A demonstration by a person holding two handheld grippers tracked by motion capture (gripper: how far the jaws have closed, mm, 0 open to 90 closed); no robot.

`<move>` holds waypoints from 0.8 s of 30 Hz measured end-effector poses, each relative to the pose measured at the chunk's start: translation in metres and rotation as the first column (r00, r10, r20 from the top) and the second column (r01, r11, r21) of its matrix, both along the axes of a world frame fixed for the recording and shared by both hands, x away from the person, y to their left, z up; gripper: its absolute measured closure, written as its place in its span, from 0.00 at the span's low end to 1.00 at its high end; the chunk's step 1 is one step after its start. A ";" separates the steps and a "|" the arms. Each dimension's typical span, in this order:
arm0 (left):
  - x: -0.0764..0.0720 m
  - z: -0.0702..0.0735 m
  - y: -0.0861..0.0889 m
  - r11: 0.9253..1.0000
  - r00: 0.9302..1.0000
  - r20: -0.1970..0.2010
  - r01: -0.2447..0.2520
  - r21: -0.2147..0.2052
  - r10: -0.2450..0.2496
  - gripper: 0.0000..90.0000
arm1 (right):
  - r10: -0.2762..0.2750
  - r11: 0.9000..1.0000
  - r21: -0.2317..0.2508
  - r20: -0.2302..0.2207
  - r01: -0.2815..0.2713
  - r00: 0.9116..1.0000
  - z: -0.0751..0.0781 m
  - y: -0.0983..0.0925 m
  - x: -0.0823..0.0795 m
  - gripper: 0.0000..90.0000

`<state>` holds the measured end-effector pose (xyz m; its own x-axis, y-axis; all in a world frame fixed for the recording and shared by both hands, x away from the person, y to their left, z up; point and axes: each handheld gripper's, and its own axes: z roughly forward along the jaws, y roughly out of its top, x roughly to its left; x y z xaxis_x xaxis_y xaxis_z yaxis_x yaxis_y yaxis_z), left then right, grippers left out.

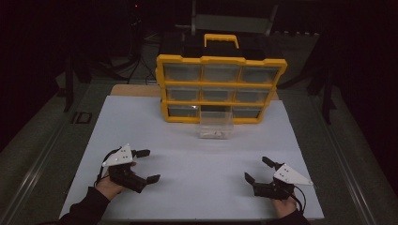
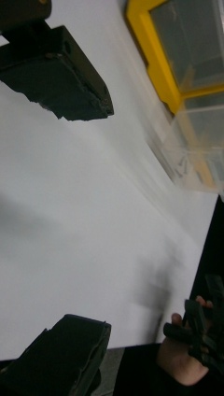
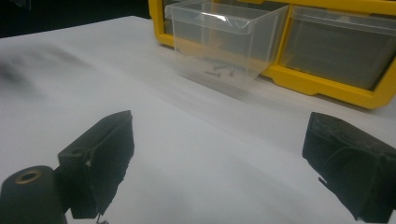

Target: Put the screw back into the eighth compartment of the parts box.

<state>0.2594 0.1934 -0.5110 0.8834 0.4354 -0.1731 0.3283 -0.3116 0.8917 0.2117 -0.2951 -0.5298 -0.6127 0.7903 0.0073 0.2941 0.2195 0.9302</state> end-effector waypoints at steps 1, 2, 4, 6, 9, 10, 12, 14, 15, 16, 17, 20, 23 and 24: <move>-0.002 -0.005 0.002 1.000 1.000 -0.008 -0.007 -0.008 0.007 0.00 | 0.000 1.000 0.000 0.000 0.000 1.000 0.000 0.000 0.000 0.10; -0.002 -0.005 0.002 1.000 1.000 -0.008 -0.007 -0.008 0.007 0.00 | 0.000 1.000 0.000 0.000 0.000 1.000 0.000 0.000 0.000 0.10; -0.004 -0.011 0.004 1.000 1.000 -0.018 -0.018 0.001 0.018 0.00 | -0.002 1.000 0.002 0.001 0.002 1.000 0.000 0.000 0.000 0.10; -0.005 -0.013 0.005 1.000 1.000 -0.018 -0.022 0.007 0.022 0.00 | -0.002 1.000 0.002 -0.001 0.002 1.000 0.000 -0.001 0.000 0.10; -0.009 -0.023 0.011 0.998 0.998 -0.030 -0.055 0.005 0.055 0.00 | 0.000 1.000 -0.001 -0.001 0.000 1.000 0.000 0.000 0.000 0.10; -0.009 -0.023 0.011 0.998 0.998 -0.030 -0.055 0.005 0.055 0.00 | 0.000 1.000 -0.002 -0.002 0.000 1.000 0.000 0.000 0.000 0.10; -0.010 -0.028 0.014 0.997 0.997 -0.031 -0.073 0.011 0.073 0.00 | 0.000 1.000 -0.002 -0.002 0.000 1.000 -0.001 0.000 0.000 0.10; -0.011 -0.032 0.016 0.996 0.995 -0.031 -0.090 0.016 0.090 0.00 | 0.000 1.000 -0.002 -0.002 0.000 1.000 -0.001 0.000 0.000 0.10; -0.012 -0.034 0.016 0.996 0.995 -0.030 -0.092 0.020 0.092 0.00 | 0.001 1.000 -0.001 -0.002 -0.001 1.000 0.000 0.000 0.000 0.10; -0.012 -0.035 0.016 0.996 0.995 -0.028 -0.093 0.018 0.093 0.00 | 0.001 1.000 -0.001 -0.002 -0.001 1.000 0.000 0.000 0.000 0.10; -0.012 -0.035 0.016 0.995 0.995 -0.021 -0.095 0.013 0.096 0.00 | 0.001 1.000 -0.001 -0.002 -0.001 1.000 -0.001 0.000 0.000 0.10; -0.013 -0.034 0.016 0.995 0.995 -0.018 -0.098 0.006 0.098 0.00 | 0.000 1.000 -0.001 -0.003 0.000 1.000 -0.001 0.000 0.000 0.10; -0.013 -0.035 0.018 0.994 0.994 -0.023 -0.106 -0.009 0.106 0.00 | 0.000 1.000 0.000 -0.004 0.000 1.000 -0.001 0.000 0.001 0.10; -0.013 -0.035 0.018 0.994 0.994 -0.023 -0.106 -0.009 0.106 0.00 | 0.000 1.000 0.000 -0.004 0.000 1.000 -0.001 0.000 0.001 0.10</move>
